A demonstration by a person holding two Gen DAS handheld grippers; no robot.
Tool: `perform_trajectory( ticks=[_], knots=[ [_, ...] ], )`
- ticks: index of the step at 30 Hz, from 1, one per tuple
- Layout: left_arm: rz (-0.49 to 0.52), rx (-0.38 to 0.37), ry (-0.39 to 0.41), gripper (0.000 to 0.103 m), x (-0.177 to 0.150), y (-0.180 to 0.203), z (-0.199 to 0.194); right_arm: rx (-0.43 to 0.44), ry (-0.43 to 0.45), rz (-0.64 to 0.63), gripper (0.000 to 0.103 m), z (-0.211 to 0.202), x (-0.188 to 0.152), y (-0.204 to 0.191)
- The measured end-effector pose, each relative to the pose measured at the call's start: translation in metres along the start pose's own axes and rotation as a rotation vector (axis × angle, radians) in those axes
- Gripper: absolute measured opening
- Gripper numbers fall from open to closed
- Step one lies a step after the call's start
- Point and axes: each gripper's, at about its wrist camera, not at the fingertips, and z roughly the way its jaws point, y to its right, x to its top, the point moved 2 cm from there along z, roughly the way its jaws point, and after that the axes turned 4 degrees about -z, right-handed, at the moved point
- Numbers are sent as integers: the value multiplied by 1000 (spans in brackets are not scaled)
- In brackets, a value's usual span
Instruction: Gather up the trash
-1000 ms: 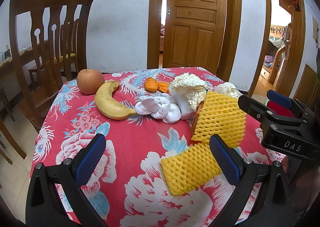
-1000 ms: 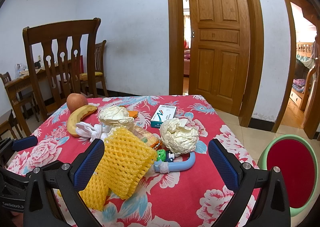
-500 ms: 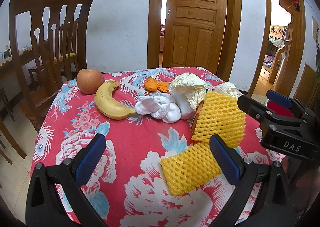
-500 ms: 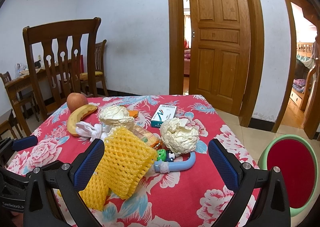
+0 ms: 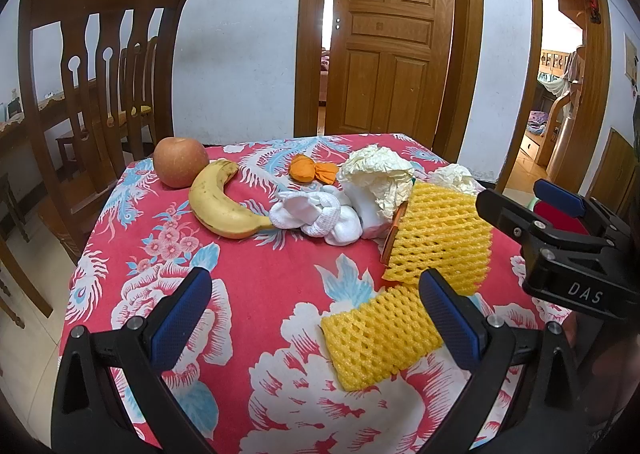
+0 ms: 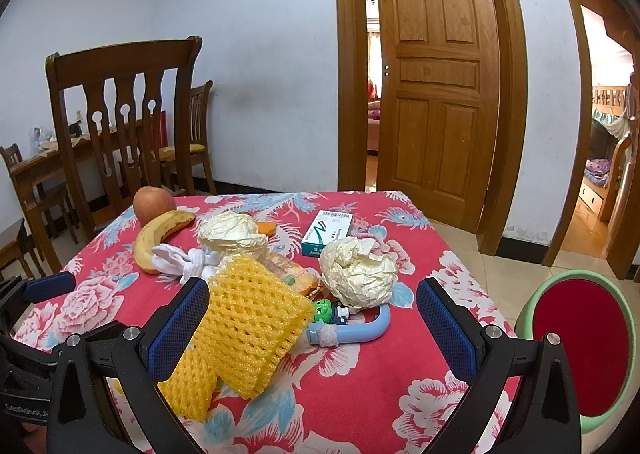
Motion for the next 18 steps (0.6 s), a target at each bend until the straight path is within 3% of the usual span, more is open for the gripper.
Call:
perform_trajectory(
  ticks=[18],
  knots=[
    [-6, -6, -22, 102, -1, -1, 2, 0, 5, 1, 103, -1, 2, 0]
  ],
)
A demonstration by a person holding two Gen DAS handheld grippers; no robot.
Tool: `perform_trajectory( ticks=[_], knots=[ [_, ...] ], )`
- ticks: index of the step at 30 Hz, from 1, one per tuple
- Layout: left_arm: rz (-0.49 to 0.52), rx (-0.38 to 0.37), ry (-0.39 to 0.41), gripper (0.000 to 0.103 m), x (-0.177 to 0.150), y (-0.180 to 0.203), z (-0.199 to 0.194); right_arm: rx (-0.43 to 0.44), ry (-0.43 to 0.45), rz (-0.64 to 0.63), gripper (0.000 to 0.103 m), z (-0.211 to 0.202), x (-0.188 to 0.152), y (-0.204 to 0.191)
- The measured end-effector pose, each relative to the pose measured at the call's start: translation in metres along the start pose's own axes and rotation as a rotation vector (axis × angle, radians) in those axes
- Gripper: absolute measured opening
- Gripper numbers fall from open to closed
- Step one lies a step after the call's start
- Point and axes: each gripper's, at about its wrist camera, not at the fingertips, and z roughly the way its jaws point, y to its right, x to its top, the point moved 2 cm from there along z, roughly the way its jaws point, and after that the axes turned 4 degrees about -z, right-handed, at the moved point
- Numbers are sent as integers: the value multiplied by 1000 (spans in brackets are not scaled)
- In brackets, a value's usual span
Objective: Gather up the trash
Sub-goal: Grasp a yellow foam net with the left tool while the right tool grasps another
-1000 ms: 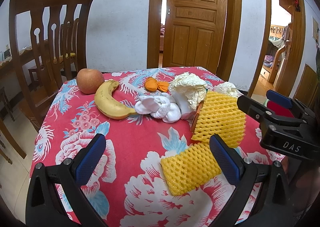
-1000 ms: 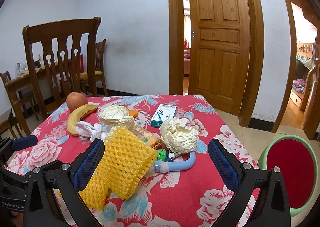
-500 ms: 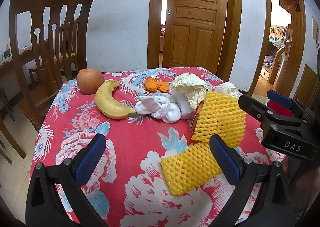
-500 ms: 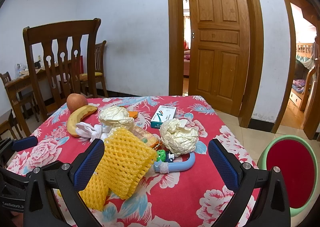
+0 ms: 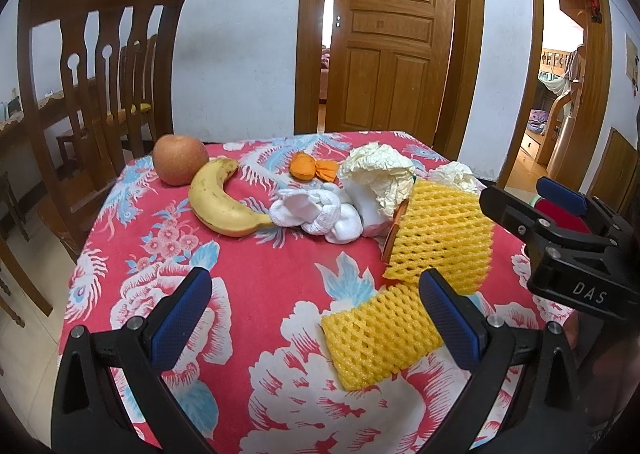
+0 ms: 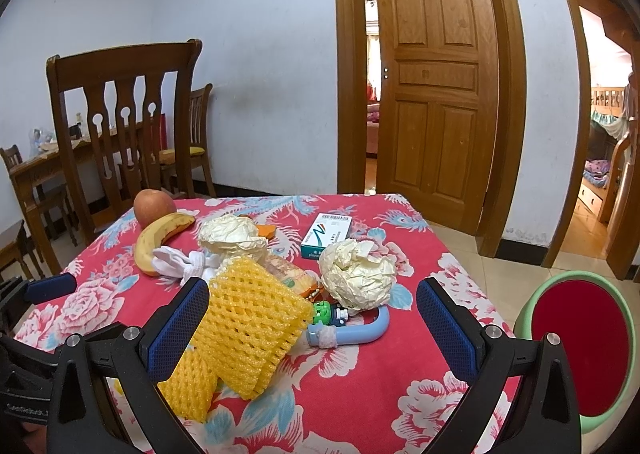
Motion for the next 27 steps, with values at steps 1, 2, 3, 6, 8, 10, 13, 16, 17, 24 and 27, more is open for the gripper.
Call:
perform_trajectory(
  ticks=[1, 2, 3, 6, 8, 10, 13, 16, 17, 24, 27],
  knots=[
    [-5, -5, -13, 102, 0, -1, 2, -1, -1, 0, 103, -1, -1, 0],
    [-9, -9, -32, 102, 0, -1, 4, 0, -7, 1, 103, 0, -1, 0],
    [-12, -13, -51, 102, -1, -1, 8, 3, -16, 1, 103, 2, 0, 0],
    [-5, -10, -113, 102, -3, 2, 19, -7, -55, 7, 103, 9, -1, 1],
    [12, -7, -153, 102, -5, 6, 26, -19, -63, 11, 103, 10, -2, 2],
    [30, -14, -193, 102, -8, 11, 33, -19, -59, 11, 103, 10, -2, 2],
    [56, 3, -245, 102, -13, 18, 42, -11, -56, 8, 103, 10, -2, 1],
    [58, -13, -252, 101, -16, 19, 42, -3, -65, 11, 103, 14, -2, 2],
    [54, -26, -251, 99, -17, 19, 41, -2, -68, 14, 103, 15, -2, 3],
    [-76, -114, -236, 18, -17, 2, 37, -2, -65, 24, 103, 15, -3, 6],
    [-140, -103, -203, 8, -15, -11, 32, -6, -64, 8, 103, 14, -2, 3]
  ],
)
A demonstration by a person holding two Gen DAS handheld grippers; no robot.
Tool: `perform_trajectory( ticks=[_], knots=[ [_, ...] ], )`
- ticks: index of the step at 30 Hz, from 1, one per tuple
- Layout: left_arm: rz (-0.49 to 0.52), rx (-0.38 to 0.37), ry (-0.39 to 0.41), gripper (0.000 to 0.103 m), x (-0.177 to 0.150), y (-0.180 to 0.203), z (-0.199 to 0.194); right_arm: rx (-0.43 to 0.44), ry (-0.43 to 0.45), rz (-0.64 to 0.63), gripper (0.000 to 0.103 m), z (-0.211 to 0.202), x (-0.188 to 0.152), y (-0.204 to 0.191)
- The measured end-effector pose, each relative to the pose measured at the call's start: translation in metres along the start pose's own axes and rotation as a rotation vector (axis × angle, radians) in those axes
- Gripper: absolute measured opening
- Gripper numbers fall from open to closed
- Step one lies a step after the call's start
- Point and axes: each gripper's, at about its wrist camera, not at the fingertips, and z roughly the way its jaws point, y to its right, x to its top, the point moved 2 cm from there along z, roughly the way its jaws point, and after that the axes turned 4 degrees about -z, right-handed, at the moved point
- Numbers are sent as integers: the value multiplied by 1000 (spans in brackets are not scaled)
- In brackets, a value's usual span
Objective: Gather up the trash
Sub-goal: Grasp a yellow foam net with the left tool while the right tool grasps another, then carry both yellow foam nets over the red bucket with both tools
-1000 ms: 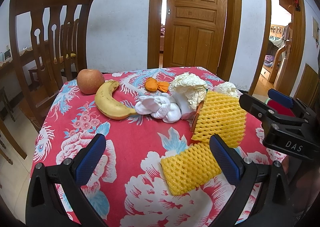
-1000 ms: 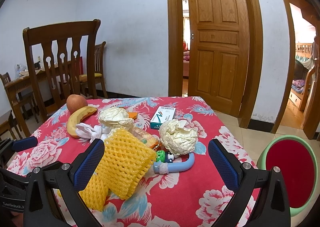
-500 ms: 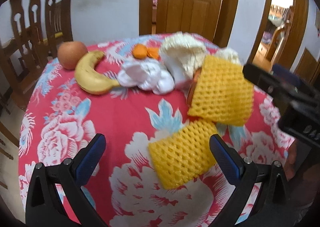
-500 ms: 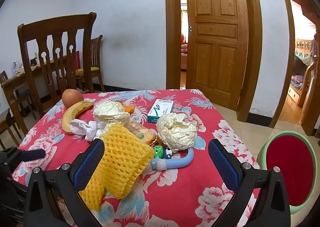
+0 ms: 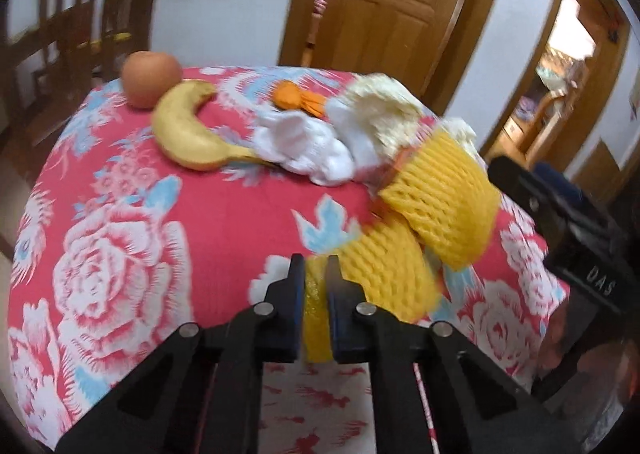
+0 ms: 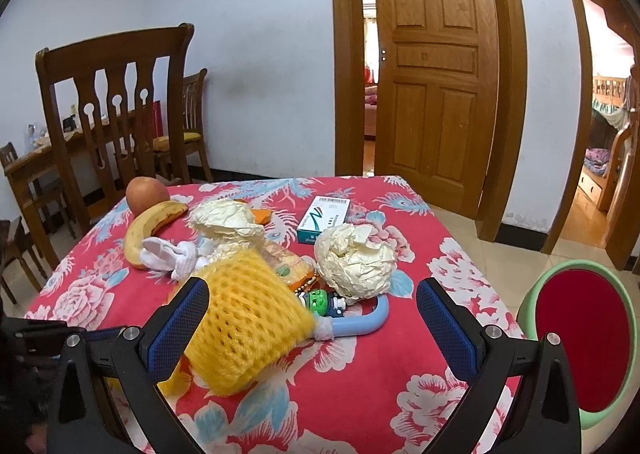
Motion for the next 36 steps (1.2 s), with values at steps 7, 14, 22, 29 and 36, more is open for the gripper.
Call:
perform_trajectory(
  ticks=[7, 14, 22, 29, 36],
  knots=[
    [-52, -11, 131, 7, 5, -11, -22, 0, -5, -6, 103, 0, -1, -1],
    [-44, 73, 315, 7, 1, -11, -54, 4, -13, -6, 103, 1, -1, -1],
    [-14, 140, 376, 7, 7, -9, -57, 47, -58, -23, 103, 8, -3, -6],
    [-10, 152, 371, 7, -1, -6, -65, 126, -175, -1, 103, 27, -8, -7],
    [-32, 143, 362, 7, 0, -9, -64, 142, -164, 13, 92, 23, -9, -6]
  ],
)
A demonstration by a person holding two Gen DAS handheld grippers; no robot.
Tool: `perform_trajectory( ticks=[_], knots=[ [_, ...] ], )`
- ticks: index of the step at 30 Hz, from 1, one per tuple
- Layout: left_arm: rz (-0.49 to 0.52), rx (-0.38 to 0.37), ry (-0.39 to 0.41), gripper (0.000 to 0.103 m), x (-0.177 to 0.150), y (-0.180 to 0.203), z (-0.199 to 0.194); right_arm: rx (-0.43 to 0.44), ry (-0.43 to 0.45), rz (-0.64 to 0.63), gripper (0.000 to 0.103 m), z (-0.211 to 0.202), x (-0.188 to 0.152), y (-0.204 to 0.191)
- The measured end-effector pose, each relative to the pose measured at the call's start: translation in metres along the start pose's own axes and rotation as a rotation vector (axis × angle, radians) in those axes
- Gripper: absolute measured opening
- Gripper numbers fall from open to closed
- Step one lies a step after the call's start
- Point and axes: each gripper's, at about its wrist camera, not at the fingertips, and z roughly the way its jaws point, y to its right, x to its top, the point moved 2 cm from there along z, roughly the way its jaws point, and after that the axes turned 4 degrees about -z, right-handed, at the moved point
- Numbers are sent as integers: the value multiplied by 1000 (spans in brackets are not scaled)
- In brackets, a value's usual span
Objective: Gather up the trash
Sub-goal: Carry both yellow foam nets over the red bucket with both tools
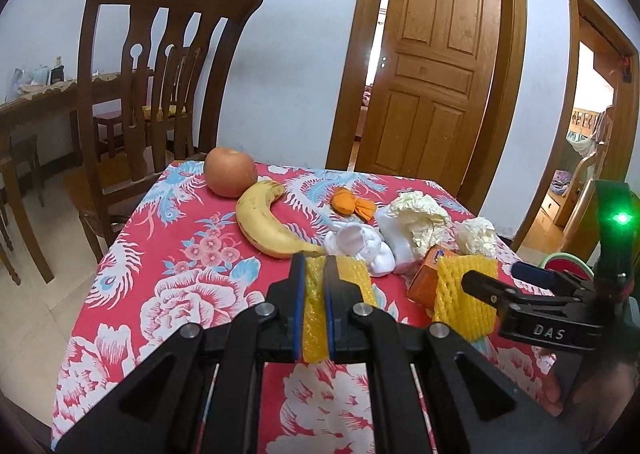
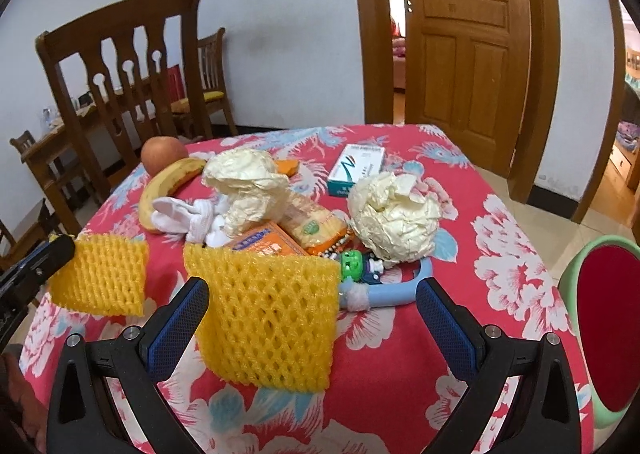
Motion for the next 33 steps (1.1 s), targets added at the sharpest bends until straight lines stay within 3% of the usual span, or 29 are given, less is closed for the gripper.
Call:
perform_trajectory(
  ticks=[1, 4, 7, 20, 24, 28, 33],
  knots=[
    [0, 0, 0, 7, 0, 0, 0, -4, 7, -10, 69, -1, 0, -2],
    [3, 0, 1, 7, 0, 1, 0, -24, 19, -52, 25, -4, 1, -11],
    [1, 0, 1, 7, 0, 0, 1, -55, 34, -90, 12, -7, 1, -18],
    [4, -8, 6, 7, 0, 0, 0, -43, 130, -100, 7, -24, 1, -20],
    [24, 8, 12, 7, 0, 3, 0, -49, 133, -91, 7, -25, 2, -20],
    [36, 11, 22, 7, 4, 4, -5, 13, 130, -9, 7, -26, 0, -12],
    [38, 13, 23, 7, 5, 8, -8, 20, 118, -37, 7, -26, 1, -19]
  ],
)
